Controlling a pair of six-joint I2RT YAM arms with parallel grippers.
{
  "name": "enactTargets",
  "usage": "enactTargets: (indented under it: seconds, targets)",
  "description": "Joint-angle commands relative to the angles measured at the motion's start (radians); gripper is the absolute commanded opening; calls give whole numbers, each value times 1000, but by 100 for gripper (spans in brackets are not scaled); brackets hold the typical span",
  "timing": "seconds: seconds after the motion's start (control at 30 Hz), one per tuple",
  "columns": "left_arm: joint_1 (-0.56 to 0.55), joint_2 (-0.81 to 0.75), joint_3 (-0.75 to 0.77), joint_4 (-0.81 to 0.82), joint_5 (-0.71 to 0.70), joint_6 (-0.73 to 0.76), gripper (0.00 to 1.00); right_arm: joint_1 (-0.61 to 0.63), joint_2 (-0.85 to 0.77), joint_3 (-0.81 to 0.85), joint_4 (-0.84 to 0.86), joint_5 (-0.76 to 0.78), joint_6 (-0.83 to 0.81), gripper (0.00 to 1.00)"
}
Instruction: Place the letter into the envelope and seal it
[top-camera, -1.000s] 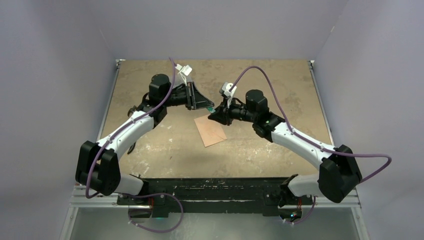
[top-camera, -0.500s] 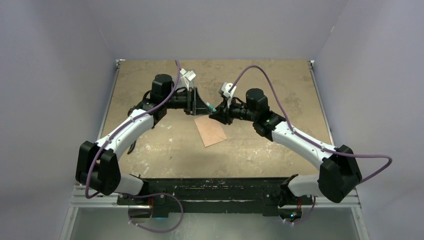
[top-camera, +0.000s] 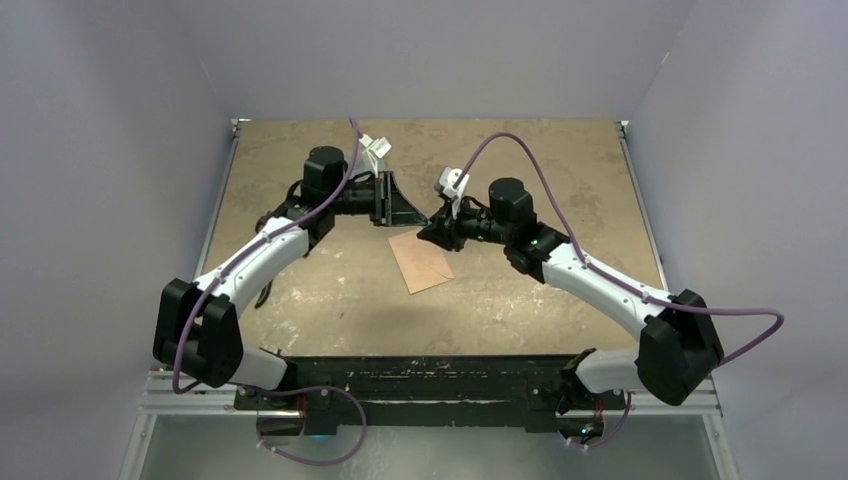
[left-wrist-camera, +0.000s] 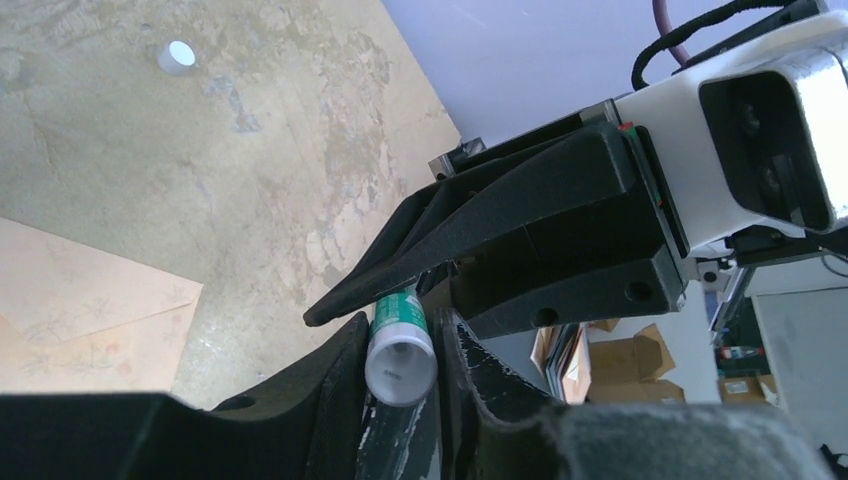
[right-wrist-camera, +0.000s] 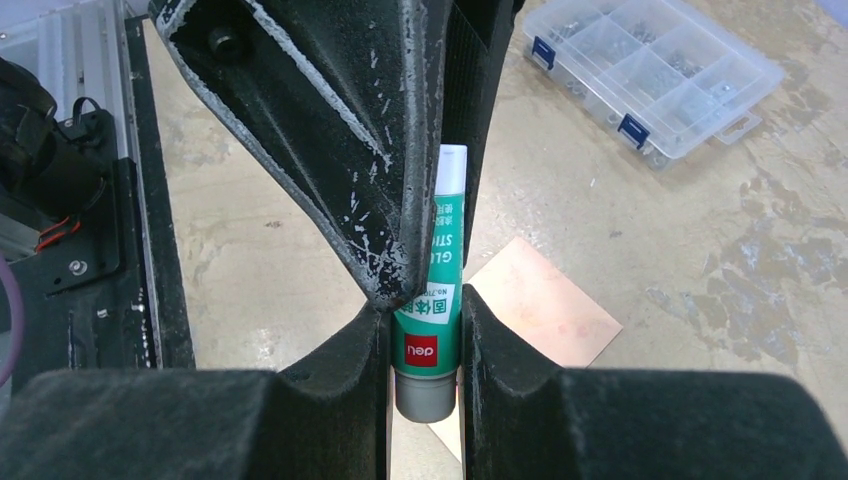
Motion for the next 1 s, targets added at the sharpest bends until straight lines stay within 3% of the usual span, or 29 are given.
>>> enactTargets:
  seconds: [0.0, 0.17, 0.23, 0.3, 0.37, 0.4, 0.47, 0.5, 0.57, 0.73, 0.83, 0.97]
  targets:
    - [4, 15, -12, 63, 27, -39, 31, 14, 2, 48, 21, -11, -28, 0]
    - [3, 8, -39, 26, 58, 1, 36, 18, 6, 51, 24, -14, -35, 0]
    - [0, 11, -41, 32, 64, 4, 25, 20, 3, 49, 25, -20, -36, 0]
    - [-2, 13, -40, 36, 73, 3, 5, 20, 0, 50, 23, -16, -34, 0]
    - [-2, 10, -43, 39, 79, 8, 0, 19, -3, 50, 21, 6, -19, 0]
    - [-2, 7, -44, 42, 75, 15, 0, 19, -4, 52, 14, 19, -7, 11]
    - [8, -3, -40, 28, 17, 34, 0, 20, -11, 48, -8, 33, 31, 49]
    - [20, -8, -35, 7, -31, 47, 0, 20, -21, 42, -12, 59, 45, 62]
    - [58, -27, -38, -2, -160, 46, 0, 16, -44, 40, -30, 99, 111, 78]
    - [116, -99, -81, 3, -447, 37, 0, 14, -149, 3, -59, 193, 250, 84]
    - [119, -125, -107, 31, -520, 32, 0, 1, -176, -16, -95, 393, 362, 86]
    - [119, -143, -140, 71, -526, 19, 0, -44, -37, 87, -355, 718, 512, 82]
